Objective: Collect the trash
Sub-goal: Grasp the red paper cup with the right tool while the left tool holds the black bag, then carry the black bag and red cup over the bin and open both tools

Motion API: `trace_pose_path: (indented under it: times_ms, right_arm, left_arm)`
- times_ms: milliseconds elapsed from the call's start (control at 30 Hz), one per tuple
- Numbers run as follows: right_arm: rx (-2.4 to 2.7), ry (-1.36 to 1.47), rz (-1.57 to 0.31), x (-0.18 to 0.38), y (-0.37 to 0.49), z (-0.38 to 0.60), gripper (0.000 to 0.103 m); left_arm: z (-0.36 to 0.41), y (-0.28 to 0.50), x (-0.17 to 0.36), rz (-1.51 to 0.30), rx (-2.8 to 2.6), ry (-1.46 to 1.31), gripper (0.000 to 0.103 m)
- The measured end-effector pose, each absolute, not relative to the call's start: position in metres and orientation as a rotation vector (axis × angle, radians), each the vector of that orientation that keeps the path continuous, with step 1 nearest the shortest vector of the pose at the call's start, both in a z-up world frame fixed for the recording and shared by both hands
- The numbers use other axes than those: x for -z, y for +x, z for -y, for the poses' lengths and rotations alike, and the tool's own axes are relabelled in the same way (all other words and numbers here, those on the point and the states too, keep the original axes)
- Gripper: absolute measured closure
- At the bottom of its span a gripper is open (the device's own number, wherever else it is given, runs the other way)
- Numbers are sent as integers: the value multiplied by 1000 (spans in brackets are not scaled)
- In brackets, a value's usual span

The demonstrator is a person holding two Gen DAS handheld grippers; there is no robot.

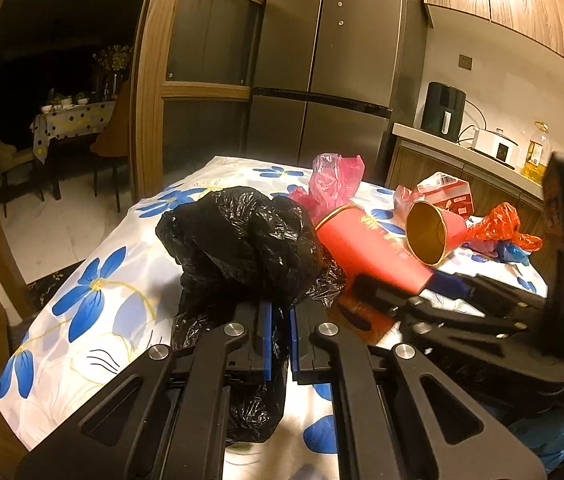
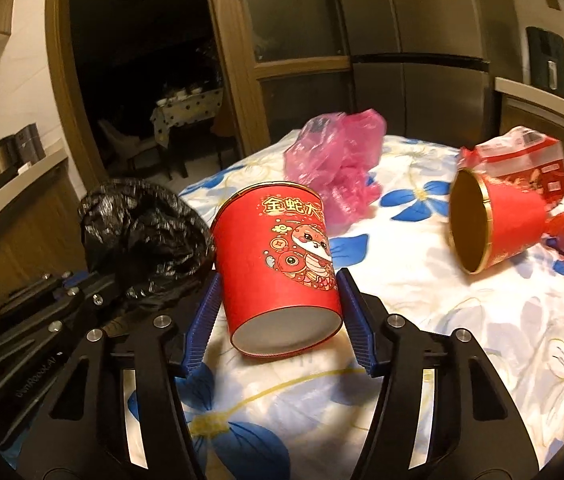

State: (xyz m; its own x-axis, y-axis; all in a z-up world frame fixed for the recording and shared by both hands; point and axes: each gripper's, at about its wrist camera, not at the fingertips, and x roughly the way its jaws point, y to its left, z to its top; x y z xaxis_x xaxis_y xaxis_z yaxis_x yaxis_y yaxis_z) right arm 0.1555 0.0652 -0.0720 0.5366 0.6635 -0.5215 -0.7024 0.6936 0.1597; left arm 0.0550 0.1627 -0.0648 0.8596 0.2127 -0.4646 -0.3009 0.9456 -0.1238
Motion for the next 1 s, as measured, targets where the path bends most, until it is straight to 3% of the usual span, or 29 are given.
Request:
trace_pose_path:
  times_ms: [467,1000]
  right_arm:
    - [-630,-11,-520,58,146,13,45]
    - [-358,105,-448,41,143,155,45]
  left_arm:
    - [-120,75,56,-483,-228,-127,96]
    - [3,117,40,-473,-32,2,96]
